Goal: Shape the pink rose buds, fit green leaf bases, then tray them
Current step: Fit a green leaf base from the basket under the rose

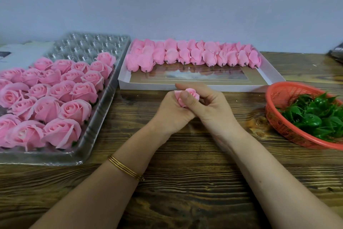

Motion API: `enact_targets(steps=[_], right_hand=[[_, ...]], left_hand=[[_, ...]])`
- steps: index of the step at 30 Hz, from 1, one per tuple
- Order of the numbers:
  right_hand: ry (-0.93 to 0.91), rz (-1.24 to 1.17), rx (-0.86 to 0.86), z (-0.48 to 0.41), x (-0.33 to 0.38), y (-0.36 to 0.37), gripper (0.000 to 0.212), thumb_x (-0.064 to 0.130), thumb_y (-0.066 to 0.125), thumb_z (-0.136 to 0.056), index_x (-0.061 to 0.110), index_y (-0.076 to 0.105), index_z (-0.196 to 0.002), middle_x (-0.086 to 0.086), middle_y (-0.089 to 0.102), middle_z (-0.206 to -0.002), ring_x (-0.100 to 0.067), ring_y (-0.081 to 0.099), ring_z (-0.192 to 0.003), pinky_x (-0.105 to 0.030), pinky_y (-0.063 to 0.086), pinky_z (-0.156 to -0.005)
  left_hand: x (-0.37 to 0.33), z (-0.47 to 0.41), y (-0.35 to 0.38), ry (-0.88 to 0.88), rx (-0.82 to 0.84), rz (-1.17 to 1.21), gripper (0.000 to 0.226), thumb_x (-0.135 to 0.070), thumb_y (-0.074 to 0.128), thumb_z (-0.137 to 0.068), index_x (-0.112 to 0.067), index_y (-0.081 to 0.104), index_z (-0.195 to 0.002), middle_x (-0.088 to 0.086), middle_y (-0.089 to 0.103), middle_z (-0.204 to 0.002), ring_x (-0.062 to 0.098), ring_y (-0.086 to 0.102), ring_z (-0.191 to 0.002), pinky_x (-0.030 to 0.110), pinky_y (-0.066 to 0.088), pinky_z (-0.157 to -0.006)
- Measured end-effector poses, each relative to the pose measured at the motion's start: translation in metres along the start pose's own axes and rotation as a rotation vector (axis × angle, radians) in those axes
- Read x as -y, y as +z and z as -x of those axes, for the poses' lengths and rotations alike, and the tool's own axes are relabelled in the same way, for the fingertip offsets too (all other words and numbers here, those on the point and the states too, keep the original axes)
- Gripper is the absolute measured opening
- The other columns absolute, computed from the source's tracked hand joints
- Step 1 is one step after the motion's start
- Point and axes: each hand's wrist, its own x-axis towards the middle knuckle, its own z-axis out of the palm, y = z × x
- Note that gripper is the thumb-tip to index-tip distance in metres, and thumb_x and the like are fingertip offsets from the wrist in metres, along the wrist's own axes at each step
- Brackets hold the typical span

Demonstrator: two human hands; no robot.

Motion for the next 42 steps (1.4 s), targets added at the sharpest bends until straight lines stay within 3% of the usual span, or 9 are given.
enact_targets(steps=[5, 8, 11, 14, 17, 20, 28, 35, 42], right_hand=[[-0.063, 0.265, 0.078, -0.001, -0.003, -0.002, 0.034, 0.053, 0.053, -0.083, 0.036, 0.066, -0.109, 0.022, 0.060, -0.115, -0.014, 0.052, -0.119, -0.026, 0.038, -0.106], [-0.065, 0.410, 0.111, -0.003, -0.008, -0.004, 0.056, 0.060, 0.044, -0.084, 0.025, 0.065, -0.122, 0.011, 0.054, -0.129, 0.004, 0.041, -0.122, -0.008, 0.027, -0.104], [-0.010, 0.455, 0.120, -0.001, -0.008, -0.007, 0.069, 0.070, 0.040, -0.081, 0.023, 0.065, -0.124, 0.001, 0.052, -0.130, -0.001, 0.038, -0.128, -0.022, 0.027, -0.114], [0.021, 0.404, 0.101, -0.001, -0.003, -0.011, 0.043, 0.063, 0.054, -0.084, 0.031, 0.066, -0.112, -0.001, 0.057, -0.119, -0.004, 0.046, -0.119, -0.024, 0.032, -0.110], [0.038, 0.127, -0.054, -0.002, 0.001, -0.013, 0.032, 0.044, 0.061, -0.079, 0.027, 0.069, -0.104, -0.005, 0.068, -0.112, -0.014, 0.061, -0.111, -0.031, 0.043, -0.105], [-0.032, 0.003, -0.178, -0.002, 0.003, -0.009, 0.020, 0.033, 0.065, -0.079, 0.020, 0.071, -0.093, 0.000, 0.072, -0.092, -0.010, 0.066, -0.089, -0.028, 0.051, -0.087], [-0.146, 0.139, -0.146, -0.002, -0.004, 0.001, 0.007, 0.017, 0.072, -0.086, 0.022, 0.073, -0.091, -0.007, 0.066, -0.106, -0.010, 0.062, -0.102, -0.022, 0.045, -0.095], [-0.150, 0.246, -0.127, 0.000, -0.005, 0.005, 0.015, 0.033, 0.067, -0.080, 0.031, 0.073, -0.094, 0.002, 0.065, -0.106, -0.006, 0.061, -0.108, -0.019, 0.043, -0.098], [-0.150, 0.344, 0.002, 0.003, -0.006, 0.002, 0.032, 0.025, 0.074, -0.084, 0.029, 0.067, -0.115, 0.000, 0.059, -0.117, -0.009, 0.056, -0.116, -0.029, 0.041, -0.107]], left_hand=[[-0.003, 0.002, -0.001, -0.015, -0.023, -0.024, 0.009, 0.003, 0.062, -0.092, 0.008, 0.066, -0.086, 0.009, 0.067, -0.076, 0.012, 0.064, -0.072, 0.024, 0.054, -0.064], [-0.005, 0.003, -0.002, -0.033, -0.027, -0.026, 0.009, 0.003, 0.062, -0.091, 0.007, 0.066, -0.084, 0.009, 0.066, -0.070, 0.019, 0.064, -0.064, 0.026, 0.054, -0.056], [-0.006, 0.003, -0.003, -0.033, -0.043, -0.053, 0.008, 0.004, 0.062, -0.090, 0.011, 0.065, -0.089, 0.024, 0.067, -0.078, 0.021, 0.065, -0.067, 0.027, 0.055, -0.059], [-0.006, 0.003, -0.003, -0.046, -0.051, -0.052, 0.003, 0.006, 0.066, -0.086, 0.008, 0.064, -0.084, 0.015, 0.068, -0.073, 0.017, 0.067, -0.064, 0.027, 0.057, -0.059], [-0.002, 0.002, -0.003, -0.046, -0.097, -0.067, 0.010, -0.001, 0.074, -0.083, 0.001, 0.071, -0.092, 0.018, 0.074, -0.091, 0.034, 0.071, -0.089, 0.047, 0.058, -0.085], [0.002, 0.002, -0.003, -0.044, -0.101, -0.121, 0.022, -0.013, 0.077, -0.077, -0.002, 0.072, -0.096, 0.021, 0.073, -0.096, 0.041, 0.067, -0.098, 0.059, 0.052, -0.089], [0.001, 0.000, -0.002, 0.017, -0.030, -0.262, 0.019, -0.023, 0.066, -0.067, -0.039, 0.063, -0.058, -0.016, 0.061, -0.058, 0.005, 0.056, -0.062, 0.031, 0.045, -0.065], [0.005, -0.001, -0.002, 0.090, -0.043, -0.460, 0.019, -0.034, 0.057, -0.077, -0.021, 0.069, -0.081, -0.002, 0.071, -0.079, 0.016, 0.068, -0.082, 0.042, 0.057, -0.074], [0.007, -0.001, -0.004, 0.117, -0.010, -0.485, 0.015, -0.013, 0.061, -0.092, -0.021, 0.066, -0.081, -0.010, 0.064, -0.078, 0.002, 0.061, -0.079, 0.023, 0.052, -0.070]])
